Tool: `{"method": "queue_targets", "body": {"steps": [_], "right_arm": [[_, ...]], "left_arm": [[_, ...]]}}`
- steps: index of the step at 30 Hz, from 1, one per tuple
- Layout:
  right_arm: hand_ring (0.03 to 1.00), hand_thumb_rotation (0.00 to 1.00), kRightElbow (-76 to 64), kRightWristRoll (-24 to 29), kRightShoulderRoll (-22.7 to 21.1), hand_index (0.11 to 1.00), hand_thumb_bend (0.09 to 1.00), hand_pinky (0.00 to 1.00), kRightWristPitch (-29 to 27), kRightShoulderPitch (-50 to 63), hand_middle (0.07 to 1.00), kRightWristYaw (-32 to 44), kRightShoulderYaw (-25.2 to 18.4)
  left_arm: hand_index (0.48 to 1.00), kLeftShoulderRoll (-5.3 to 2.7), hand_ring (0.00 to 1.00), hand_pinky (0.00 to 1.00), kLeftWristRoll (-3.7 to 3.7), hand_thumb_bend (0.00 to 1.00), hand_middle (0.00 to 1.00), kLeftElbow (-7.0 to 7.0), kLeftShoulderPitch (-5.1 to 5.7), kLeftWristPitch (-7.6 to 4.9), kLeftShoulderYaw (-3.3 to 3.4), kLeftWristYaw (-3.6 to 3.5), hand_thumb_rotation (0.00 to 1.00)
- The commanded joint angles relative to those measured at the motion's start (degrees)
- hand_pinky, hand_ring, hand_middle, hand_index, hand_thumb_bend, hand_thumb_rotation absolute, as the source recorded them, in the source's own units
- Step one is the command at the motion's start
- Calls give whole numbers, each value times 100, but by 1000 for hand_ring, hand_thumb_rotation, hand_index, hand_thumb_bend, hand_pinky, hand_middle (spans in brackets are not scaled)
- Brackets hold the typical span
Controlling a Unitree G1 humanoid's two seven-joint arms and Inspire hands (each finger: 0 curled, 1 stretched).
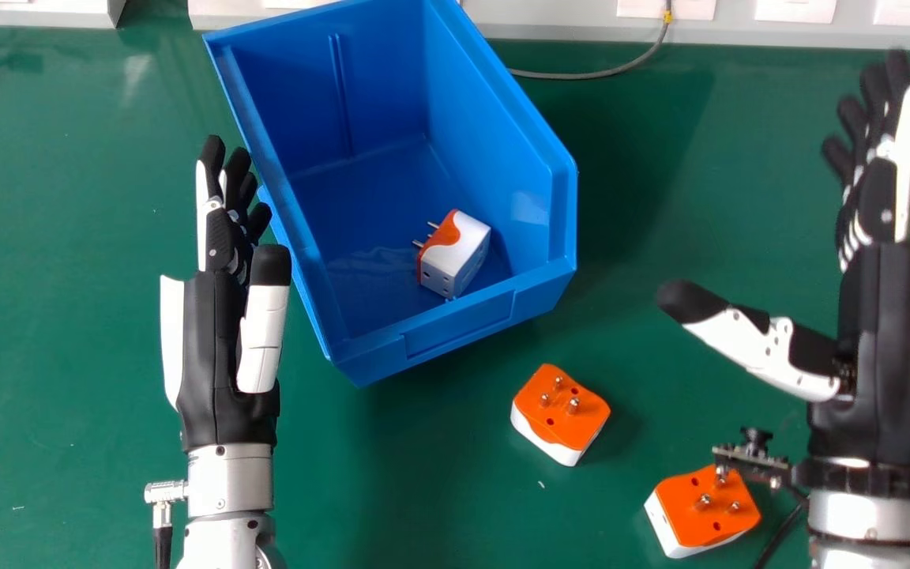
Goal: Pick all objects and put in blue box
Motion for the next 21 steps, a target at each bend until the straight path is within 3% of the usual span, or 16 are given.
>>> {"method": "queue_targets", "body": {"steps": [1, 8, 14, 21], "right_arm": [[956, 680, -431, 194, -10, 996, 999, 896, 211, 247, 971, 238, -95], [964, 696, -1784, 443, -486, 1000, 978, 908, 1535, 1092, 980, 1367, -489], [944, 659, -3134, 639, -1796, 994, 989, 857, 2736, 1828, 961, 3142, -1226], [923, 561, -4116, 863, -2990, 954, 999, 831, 3312, 2245, 945, 4807, -2192]], "left_arm": [[984, 24, 972, 948, -22, 914, 976, -141, 53, -68, -27, -52, 936], [979, 10, 971, 950, -54, 919, 975, -252, 125, -29, -35, -63, 930], [979, 25, 971, 948, -85, 922, 974, -222, 125, -13, -33, -97, 929], [979, 20, 972, 950, -174, 928, 972, -233, 124, 34, -44, -185, 925]]}}
